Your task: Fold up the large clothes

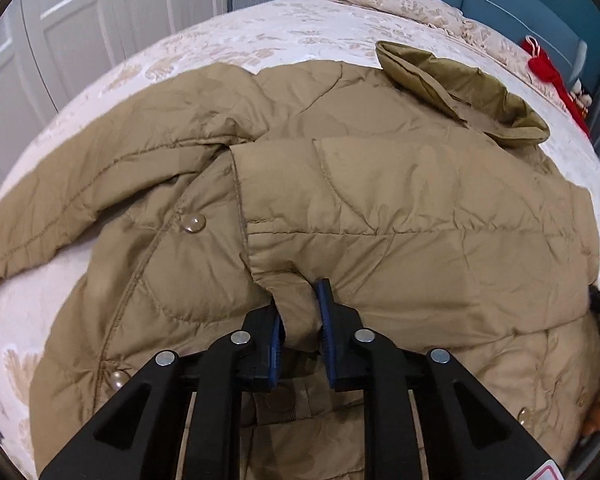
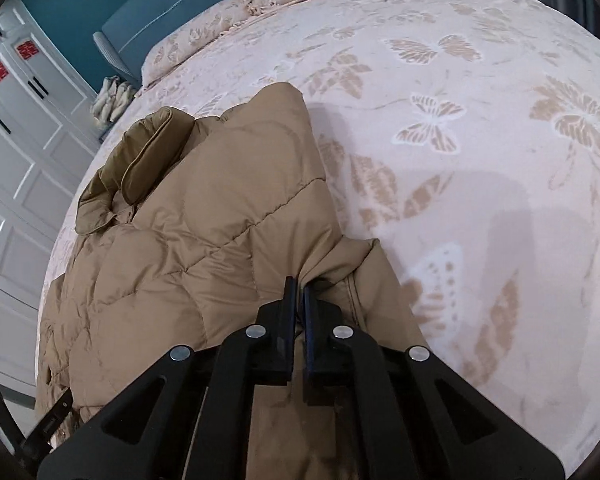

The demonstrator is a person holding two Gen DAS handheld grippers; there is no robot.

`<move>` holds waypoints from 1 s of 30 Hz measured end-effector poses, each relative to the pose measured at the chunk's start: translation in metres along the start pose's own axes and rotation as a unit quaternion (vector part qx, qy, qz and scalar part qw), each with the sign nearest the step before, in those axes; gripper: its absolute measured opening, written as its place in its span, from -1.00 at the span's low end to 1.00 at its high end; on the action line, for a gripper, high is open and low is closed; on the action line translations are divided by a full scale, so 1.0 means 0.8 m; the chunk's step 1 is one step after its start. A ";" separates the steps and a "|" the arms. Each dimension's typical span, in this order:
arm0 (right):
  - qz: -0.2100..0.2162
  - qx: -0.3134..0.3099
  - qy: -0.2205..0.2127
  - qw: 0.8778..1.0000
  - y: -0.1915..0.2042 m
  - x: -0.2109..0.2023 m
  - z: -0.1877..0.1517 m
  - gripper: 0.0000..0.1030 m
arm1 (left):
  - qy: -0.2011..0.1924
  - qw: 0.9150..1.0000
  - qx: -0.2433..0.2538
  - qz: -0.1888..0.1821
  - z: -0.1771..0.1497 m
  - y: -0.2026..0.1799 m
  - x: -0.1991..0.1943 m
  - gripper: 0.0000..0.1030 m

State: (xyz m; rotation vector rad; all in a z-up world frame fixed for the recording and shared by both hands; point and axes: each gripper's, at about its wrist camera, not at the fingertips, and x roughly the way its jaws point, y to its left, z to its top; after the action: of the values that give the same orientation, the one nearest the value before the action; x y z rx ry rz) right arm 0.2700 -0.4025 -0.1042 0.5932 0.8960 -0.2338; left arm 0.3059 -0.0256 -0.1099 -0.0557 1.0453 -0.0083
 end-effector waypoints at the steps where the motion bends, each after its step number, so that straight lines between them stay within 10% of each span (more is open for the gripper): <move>1: -0.004 0.001 0.000 1.000 0.001 -0.006 -0.001 -0.88 | -0.003 1.000 -0.003 0.001 0.000 0.004 -0.006 -0.57; 11: 0.000 -0.133 -0.062 0.989 0.107 -0.098 -0.047 -0.87 | -0.074 0.997 -0.004 0.005 0.026 0.008 -0.094 -0.37; 17: 0.025 -0.215 -0.038 0.975 0.197 -0.053 -0.087 -0.87 | -0.051 0.998 0.033 0.004 0.025 -0.047 -0.053 -0.33; 30: 0.013 -0.214 -0.013 0.977 0.181 0.020 -0.131 -0.93 | -0.058 0.997 0.039 0.016 -0.016 -0.059 0.010 -0.23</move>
State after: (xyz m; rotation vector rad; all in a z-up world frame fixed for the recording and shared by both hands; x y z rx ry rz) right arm 0.2726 -0.2230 -0.1111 0.2006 0.8796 -0.0201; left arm 0.3000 -0.0733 -0.1206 0.0308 0.9283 -0.0166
